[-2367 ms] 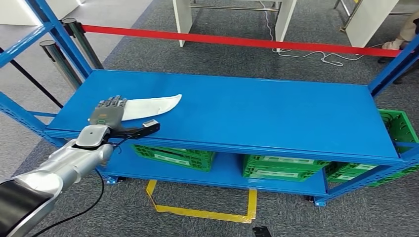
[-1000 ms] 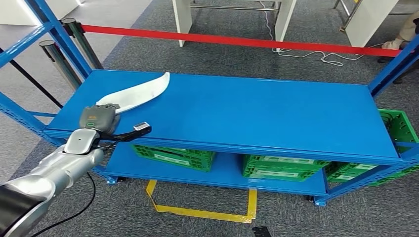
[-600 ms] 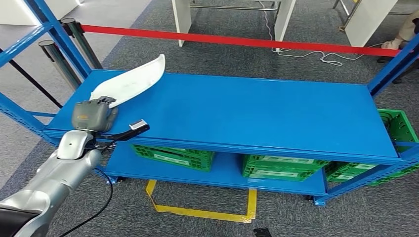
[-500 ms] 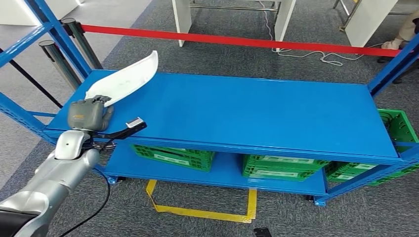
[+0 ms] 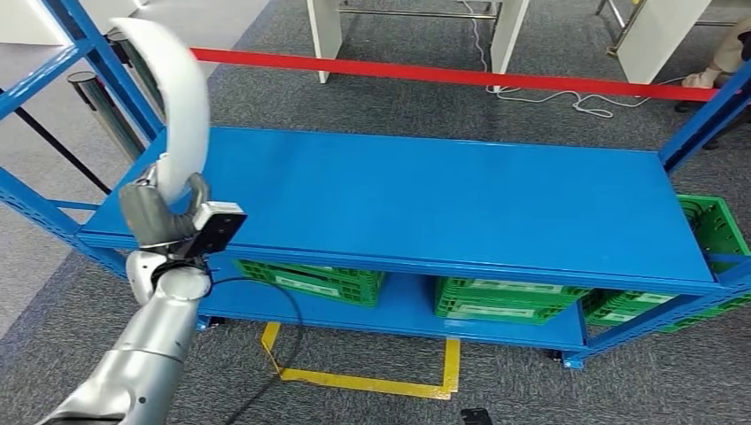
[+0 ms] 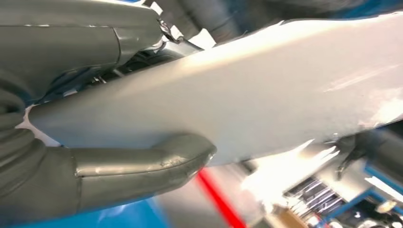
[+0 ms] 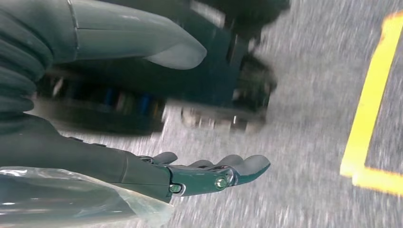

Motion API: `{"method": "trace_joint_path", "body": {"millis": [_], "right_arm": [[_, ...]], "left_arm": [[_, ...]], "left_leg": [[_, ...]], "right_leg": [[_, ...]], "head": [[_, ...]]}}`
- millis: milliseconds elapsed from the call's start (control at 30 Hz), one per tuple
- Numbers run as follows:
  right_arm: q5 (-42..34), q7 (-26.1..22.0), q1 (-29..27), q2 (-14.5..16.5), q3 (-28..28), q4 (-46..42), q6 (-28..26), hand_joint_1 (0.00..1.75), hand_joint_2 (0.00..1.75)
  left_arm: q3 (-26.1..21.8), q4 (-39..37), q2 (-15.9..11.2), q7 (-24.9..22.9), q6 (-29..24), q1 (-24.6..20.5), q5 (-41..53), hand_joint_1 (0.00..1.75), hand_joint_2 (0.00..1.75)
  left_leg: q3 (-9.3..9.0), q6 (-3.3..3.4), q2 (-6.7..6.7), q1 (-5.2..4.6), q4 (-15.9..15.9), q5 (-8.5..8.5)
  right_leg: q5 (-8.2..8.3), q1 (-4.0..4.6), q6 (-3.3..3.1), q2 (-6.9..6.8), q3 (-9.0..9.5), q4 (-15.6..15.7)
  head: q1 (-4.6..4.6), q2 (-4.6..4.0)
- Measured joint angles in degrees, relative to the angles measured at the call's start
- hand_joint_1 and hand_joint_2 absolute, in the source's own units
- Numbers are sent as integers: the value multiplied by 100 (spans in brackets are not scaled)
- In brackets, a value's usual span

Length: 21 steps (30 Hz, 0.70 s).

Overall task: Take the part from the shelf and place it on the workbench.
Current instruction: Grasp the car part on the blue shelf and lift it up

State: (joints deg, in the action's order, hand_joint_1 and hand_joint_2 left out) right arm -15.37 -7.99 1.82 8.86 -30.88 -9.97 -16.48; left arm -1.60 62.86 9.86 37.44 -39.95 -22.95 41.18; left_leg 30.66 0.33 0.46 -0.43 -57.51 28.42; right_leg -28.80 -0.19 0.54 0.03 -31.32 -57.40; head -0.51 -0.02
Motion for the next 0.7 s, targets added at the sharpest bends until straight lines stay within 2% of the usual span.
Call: {"method": "trace_joint_path", "body": {"millis": [100,233,300,467,567,633,700], "right_arm": [[-19,-63,-11,3,46,3,-4,0,175],[21,-321,-12,3,68,7,-100,0,175],[59,-298,-16,3,77,15,-117,0,175],[70,20,-14,-22,81,45,-118,0,175],[113,388,-2,-50,80,60,-43,0,175],[161,585,3,-68,75,66,38,0,175],[188,669,6,-84,71,71,80,0,175]], "left_arm": [[649,774,7,-135,-8,522,-1221,175,175],[1449,1682,-57,-47,162,1010,-2190,175,175],[1759,2151,-133,21,460,1245,-2674,175,175],[2466,3050,-291,107,1585,1731,-3821,175,175],[2743,3390,-320,222,2058,1924,-4110,175,175],[2913,3537,-316,267,2163,2005,-4147,175,175],[3057,3614,-316,278,2195,2075,-4165,175,175]], "left_leg": [[8,4,-10,-5,-8,2],[18,9,-15,-5,-13,5],[21,20,-6,-7,-26,12],[56,62,-20,-12,-74,26],[42,137,-10,15,-6,-19],[28,187,-1,47,51,-59],[33,199,1,46,55,-63]], "right_leg": [[0,-1,4,-18,-3,5],[1,-1,9,-20,-4,5],[4,-2,16,-7,-7,5],[14,-7,61,-25,-9,9],[-23,-12,121,-17,-42,-20],[-269,-17,159,-12,-248,-425],[-608,-33,193,-11,-626,-1206]], "head": [[-1,0],[0,0],[-3,0],[0,0],[1,0],[22,0],[39,0]]}}
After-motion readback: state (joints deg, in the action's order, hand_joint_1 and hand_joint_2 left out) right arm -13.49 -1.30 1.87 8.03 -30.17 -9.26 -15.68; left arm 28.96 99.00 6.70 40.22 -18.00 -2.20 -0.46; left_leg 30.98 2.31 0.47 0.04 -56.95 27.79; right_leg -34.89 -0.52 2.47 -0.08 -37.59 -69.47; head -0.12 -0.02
